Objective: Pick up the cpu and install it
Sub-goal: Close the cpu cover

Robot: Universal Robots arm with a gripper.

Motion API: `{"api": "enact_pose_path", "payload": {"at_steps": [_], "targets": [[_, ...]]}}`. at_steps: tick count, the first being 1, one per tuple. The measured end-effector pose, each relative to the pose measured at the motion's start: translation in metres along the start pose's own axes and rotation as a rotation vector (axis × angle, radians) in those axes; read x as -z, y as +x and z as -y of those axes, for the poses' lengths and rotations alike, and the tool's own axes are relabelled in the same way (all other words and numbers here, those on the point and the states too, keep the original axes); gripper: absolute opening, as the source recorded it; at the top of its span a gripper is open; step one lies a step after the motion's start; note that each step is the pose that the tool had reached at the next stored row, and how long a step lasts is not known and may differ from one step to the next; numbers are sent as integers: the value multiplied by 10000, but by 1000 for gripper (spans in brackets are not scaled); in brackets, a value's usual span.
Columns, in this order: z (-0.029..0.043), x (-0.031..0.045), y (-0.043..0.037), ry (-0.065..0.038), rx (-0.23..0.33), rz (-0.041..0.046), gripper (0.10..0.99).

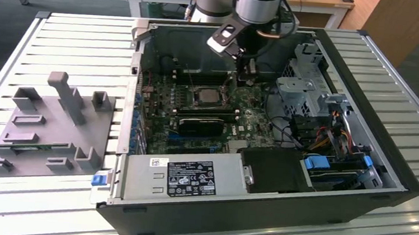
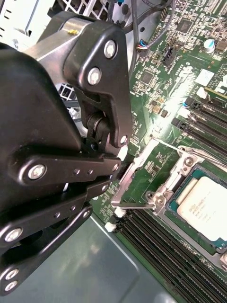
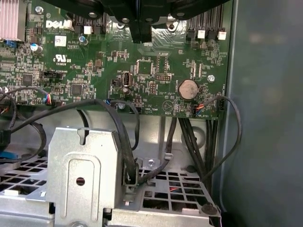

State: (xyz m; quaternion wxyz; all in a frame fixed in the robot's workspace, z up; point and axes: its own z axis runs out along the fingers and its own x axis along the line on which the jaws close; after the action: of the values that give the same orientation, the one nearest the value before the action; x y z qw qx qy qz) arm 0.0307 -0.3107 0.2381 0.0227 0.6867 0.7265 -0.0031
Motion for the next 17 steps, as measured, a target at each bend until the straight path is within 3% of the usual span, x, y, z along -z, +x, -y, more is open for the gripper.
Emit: {"api": "enact_pose_path", "payload": {"at_steps": [17], "targets": [[104,0,6,0,-1,-1,106]]}}
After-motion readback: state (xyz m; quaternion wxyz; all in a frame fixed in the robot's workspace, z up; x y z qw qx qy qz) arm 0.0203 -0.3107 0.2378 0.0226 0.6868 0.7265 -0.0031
